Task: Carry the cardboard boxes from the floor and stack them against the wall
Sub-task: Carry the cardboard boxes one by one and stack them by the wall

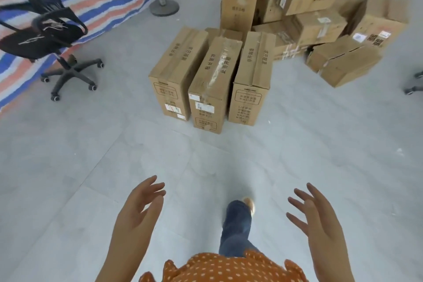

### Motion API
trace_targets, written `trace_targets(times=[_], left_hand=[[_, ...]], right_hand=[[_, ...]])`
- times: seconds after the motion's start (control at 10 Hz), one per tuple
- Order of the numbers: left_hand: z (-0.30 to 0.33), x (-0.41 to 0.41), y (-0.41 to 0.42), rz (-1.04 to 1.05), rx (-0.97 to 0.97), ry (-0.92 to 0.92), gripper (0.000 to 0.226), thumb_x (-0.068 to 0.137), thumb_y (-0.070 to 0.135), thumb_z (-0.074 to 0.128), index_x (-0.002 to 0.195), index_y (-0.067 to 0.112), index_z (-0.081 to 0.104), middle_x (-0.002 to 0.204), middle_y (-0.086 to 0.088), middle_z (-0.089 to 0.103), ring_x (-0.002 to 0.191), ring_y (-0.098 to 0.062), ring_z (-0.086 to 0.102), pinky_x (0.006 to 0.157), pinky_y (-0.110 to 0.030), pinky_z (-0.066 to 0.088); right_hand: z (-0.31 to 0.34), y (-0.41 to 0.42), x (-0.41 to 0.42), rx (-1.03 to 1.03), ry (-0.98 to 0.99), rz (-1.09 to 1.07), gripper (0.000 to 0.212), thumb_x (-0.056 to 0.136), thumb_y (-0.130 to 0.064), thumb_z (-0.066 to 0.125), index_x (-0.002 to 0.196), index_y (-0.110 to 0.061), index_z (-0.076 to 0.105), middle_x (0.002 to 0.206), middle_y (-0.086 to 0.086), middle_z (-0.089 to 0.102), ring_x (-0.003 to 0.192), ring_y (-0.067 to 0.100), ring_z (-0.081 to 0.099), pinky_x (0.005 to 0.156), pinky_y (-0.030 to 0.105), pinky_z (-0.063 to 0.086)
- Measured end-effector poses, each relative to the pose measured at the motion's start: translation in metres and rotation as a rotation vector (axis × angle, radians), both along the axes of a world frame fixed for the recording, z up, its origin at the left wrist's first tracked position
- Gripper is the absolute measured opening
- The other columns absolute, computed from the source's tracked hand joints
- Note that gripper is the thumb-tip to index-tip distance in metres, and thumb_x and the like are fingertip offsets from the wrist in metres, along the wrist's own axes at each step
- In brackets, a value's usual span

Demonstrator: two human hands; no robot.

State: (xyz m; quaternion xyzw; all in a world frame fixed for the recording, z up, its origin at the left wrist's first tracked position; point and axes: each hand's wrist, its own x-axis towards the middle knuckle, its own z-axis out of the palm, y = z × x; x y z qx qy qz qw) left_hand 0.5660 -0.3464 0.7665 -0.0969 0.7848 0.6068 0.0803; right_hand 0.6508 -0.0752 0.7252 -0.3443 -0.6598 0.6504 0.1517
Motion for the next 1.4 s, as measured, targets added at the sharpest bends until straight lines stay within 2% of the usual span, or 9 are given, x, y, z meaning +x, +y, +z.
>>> trace_targets(times=[0.2, 0.4, 0.5, 0.6, 0.7, 0.9, 1.1, 1.3, 1.4], left_hand=[[0.009, -0.113, 0.117, -0.001, 0.031, 0.024, 0.027, 0.092, 0.016, 0.06, 0.111, 0.034, 0.061, 0.106, 0.016, 0.068, 0.1, -0.004, 0.064, 0.096, -0.04, 0.048], [0.009, -0.185, 0.182, -0.081, -0.031, -0.032, 0.028, 0.091, 0.02, 0.06, 0.106, 0.044, 0.059, 0.105, 0.023, 0.065, 0.1, 0.0, 0.062, 0.093, -0.03, 0.048], [0.005, -0.214, 0.201, -0.076, -0.055, -0.055, 0.028, 0.092, 0.019, 0.056, 0.106, 0.042, 0.057, 0.11, 0.011, 0.066, 0.104, -0.012, 0.063, 0.099, -0.041, 0.047], [0.001, -0.256, 0.227, -0.074, -0.076, -0.068, 0.025, 0.084, 0.03, 0.053, 0.106, 0.042, 0.054, 0.114, 0.011, 0.063, 0.106, -0.015, 0.061, 0.1, -0.044, 0.046], [-0.011, -0.309, 0.248, -0.089, -0.082, -0.086, 0.032, 0.091, 0.011, 0.055, 0.106, 0.04, 0.056, 0.111, 0.007, 0.065, 0.105, -0.015, 0.062, 0.098, -0.042, 0.046], [-0.025, -0.433, 0.295, -0.215, -0.11, -0.096, 0.03, 0.092, 0.014, 0.054, 0.114, 0.035, 0.055, 0.113, 0.012, 0.063, 0.105, -0.009, 0.061, 0.088, -0.022, 0.046], [-0.066, -0.551, 0.343, -0.405, -0.267, -0.155, 0.028, 0.093, 0.017, 0.054, 0.12, 0.026, 0.054, 0.109, 0.013, 0.06, 0.098, 0.001, 0.056, 0.082, -0.01, 0.043], [-0.161, -0.641, 0.41, -0.436, -0.324, -0.322, 0.031, 0.097, 0.023, 0.05, 0.128, 0.018, 0.053, 0.123, 0.002, 0.054, 0.115, -0.012, 0.048, 0.087, -0.018, 0.033], [-0.255, -0.671, 0.441, -0.407, -0.343, -0.455, 0.043, 0.101, 0.023, 0.04, 0.143, 0.011, 0.038, 0.147, -0.005, 0.04, 0.136, -0.021, 0.036, 0.094, -0.021, 0.027]], right_hand=[[0.023, 0.116, -0.115, 0.059, 0.069, 0.043, 0.09, 0.048, -0.09, 0.059, 0.121, -0.038, 0.054, 0.113, -0.014, 0.067, 0.101, 0.006, 0.066, 0.078, 0.026, 0.058], [0.024, 0.174, -0.172, 0.027, 0.007, 0.0, 0.033, 0.095, -0.024, 0.045, 0.127, -0.028, 0.053, 0.117, -0.006, 0.064, 0.103, 0.008, 0.065, 0.081, 0.025, 0.056], [0.021, 0.193, -0.194, 0.026, -0.022, -0.014, 0.033, 0.096, -0.022, 0.045, 0.127, -0.027, 0.053, 0.117, -0.005, 0.065, 0.102, 0.007, 0.066, 0.08, 0.025, 0.057], [0.015, 0.216, -0.228, -0.01, -0.034, -0.014, 0.048, 0.083, -0.055, 0.058, 0.124, -0.031, 0.054, 0.114, -0.006, 0.067, 0.103, 0.01, 0.066, 0.078, 0.025, 0.058], [0.006, 0.242, -0.277, 0.007, -0.052, -0.03, 0.099, 0.045, -0.09, 0.06, 0.125, -0.033, 0.055, 0.114, -0.013, 0.066, 0.102, 0.008, 0.066, 0.08, 0.03, 0.057], [0.002, 0.287, -0.385, 0.034, -0.055, -0.043, 0.075, 0.059, -0.082, 0.06, 0.119, -0.039, 0.054, 0.113, -0.012, 0.066, 0.104, 0.009, 0.065, 0.078, 0.024, 0.057], [-0.025, 0.34, -0.492, 0.086, -0.155, 0.043, 0.03, 0.099, -0.019, 0.045, 0.121, -0.038, 0.05, 0.118, -0.015, 0.062, 0.104, 0.003, 0.063, 0.088, 0.024, 0.054], [-0.137, 0.391, -0.577, 0.018, -0.406, 0.156, 0.024, 0.097, -0.027, 0.049, 0.117, -0.039, 0.05, 0.112, -0.017, 0.062, 0.107, 0.015, 0.061, 0.097, 0.043, 0.049], [-0.234, 0.403, -0.616, -0.078, -0.549, 0.211, 0.028, 0.096, -0.03, 0.05, 0.124, -0.034, 0.048, 0.123, -0.004, 0.058, 0.111, 0.015, 0.056, 0.095, 0.032, 0.046]])
